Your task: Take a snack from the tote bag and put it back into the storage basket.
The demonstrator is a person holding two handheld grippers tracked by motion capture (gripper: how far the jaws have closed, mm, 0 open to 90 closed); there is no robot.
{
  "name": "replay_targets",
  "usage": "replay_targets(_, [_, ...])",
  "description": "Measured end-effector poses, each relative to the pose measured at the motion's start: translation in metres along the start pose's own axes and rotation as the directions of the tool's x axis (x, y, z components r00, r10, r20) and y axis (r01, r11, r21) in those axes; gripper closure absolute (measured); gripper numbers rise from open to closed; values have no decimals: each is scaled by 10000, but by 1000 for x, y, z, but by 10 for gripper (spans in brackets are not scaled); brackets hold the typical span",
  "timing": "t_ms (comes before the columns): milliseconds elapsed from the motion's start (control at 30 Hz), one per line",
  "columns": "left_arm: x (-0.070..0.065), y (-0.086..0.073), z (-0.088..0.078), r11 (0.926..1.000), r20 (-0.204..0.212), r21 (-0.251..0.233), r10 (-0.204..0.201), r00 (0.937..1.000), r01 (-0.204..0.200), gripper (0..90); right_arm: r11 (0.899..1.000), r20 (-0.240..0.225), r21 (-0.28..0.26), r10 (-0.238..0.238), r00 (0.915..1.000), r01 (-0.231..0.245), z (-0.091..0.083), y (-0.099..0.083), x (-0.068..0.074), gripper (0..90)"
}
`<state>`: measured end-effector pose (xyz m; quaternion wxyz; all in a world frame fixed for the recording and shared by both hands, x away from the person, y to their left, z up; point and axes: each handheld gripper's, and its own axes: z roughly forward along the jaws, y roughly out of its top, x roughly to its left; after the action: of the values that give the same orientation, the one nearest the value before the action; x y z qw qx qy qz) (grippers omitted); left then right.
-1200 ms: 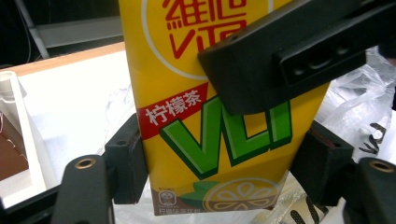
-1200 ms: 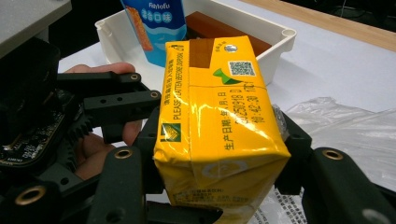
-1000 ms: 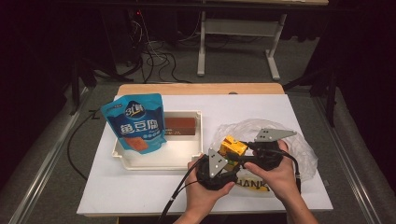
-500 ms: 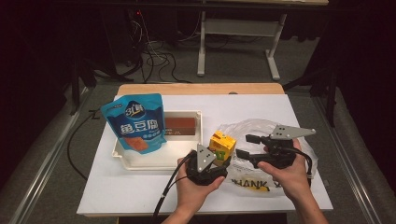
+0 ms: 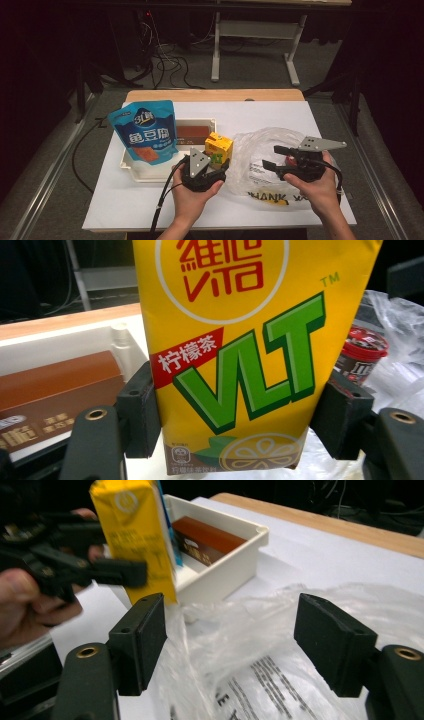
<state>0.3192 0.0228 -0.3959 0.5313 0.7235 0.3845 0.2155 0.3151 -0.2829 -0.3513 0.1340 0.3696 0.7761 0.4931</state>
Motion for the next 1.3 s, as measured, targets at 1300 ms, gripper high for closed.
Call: replay_targets(1300, [58, -5, 5, 9976, -1071, -175, -690, 9919, 675, 320, 9998, 217, 195, 94, 9997, -99, -8, -39, -12, 261])
